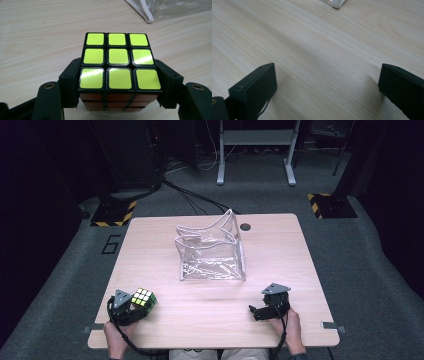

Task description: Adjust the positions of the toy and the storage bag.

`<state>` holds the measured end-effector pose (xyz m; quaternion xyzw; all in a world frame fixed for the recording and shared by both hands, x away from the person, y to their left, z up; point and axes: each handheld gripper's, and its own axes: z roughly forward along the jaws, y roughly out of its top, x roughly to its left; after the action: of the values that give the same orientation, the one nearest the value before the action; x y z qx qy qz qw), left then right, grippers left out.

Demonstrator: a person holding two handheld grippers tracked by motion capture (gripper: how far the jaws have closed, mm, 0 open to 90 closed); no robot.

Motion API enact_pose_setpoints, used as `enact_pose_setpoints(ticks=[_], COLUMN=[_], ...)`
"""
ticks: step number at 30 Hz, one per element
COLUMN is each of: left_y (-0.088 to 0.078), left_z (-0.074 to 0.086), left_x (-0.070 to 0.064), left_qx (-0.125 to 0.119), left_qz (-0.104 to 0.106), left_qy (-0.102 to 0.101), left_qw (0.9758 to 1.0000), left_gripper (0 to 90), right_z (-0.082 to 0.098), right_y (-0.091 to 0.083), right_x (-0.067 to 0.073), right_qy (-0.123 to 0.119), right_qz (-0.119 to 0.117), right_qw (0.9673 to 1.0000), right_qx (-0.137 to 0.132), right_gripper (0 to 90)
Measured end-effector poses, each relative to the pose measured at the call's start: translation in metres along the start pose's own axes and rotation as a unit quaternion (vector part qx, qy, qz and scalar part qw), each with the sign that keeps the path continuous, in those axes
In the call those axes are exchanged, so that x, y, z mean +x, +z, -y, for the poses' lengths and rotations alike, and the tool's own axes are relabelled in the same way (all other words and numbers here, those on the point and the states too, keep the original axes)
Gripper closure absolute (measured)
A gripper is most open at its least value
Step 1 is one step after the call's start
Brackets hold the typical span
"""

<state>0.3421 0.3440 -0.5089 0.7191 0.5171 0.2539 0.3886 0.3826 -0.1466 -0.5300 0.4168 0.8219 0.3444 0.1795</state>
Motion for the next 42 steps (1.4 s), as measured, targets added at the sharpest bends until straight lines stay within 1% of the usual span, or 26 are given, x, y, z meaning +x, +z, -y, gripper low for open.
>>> enact_pose_setpoints(ticks=[3, 4, 20, 27, 32, 38, 42], left_y=[0.000, -0.001, 0.000, 0.002, 0.004, 0.005, 0.006], left_z=[-0.001, -0.002, -0.008, -0.011, -0.012, -0.014, -0.015], left_x=[-0.002, -0.003, -0.019, -0.027, -0.031, -0.037, -0.040], left_qx=[-0.003, -0.002, -0.007, -0.008, -0.010, -0.010, -0.010], left_qz=[0.002, 0.006, 0.022, 0.033, 0.038, 0.049, 0.051], left_qy=[0.000, 0.002, 0.020, 0.029, 0.030, 0.036, 0.039], left_qw=[1.0000, 1.0000, 0.9995, 0.9990, 0.9988, 0.9981, 0.9979], left_gripper=[33.9, 33.9, 33.9, 33.9, 33.9, 33.9, 33.9], right_z=[0.000, 0.000, 0.000, 0.000, 0.000, 0.000, 0.000], right_y=[0.000, 0.000, 0.000, 0.000, 0.000, 0.000, 0.000], right_x=[0.000, 0.000, 0.000, 0.000, 0.000, 0.000, 0.000], right_qy=[0.000, 0.000, 0.001, 0.001, 0.001, 0.001, 0.001], right_qz=[0.000, 0.000, 0.000, 0.000, 0.000, 0.000, 0.000], right_qw=[1.0000, 1.0000, 1.0000, 1.0000, 1.0000, 1.0000, 1.0000], right_qx=[0.000, 0.000, 0.000, 0.000, -0.001, 0.000, -0.001], right_gripper=[1.3, 1.3, 1.3, 1.3, 1.3, 1.3, 1.3])
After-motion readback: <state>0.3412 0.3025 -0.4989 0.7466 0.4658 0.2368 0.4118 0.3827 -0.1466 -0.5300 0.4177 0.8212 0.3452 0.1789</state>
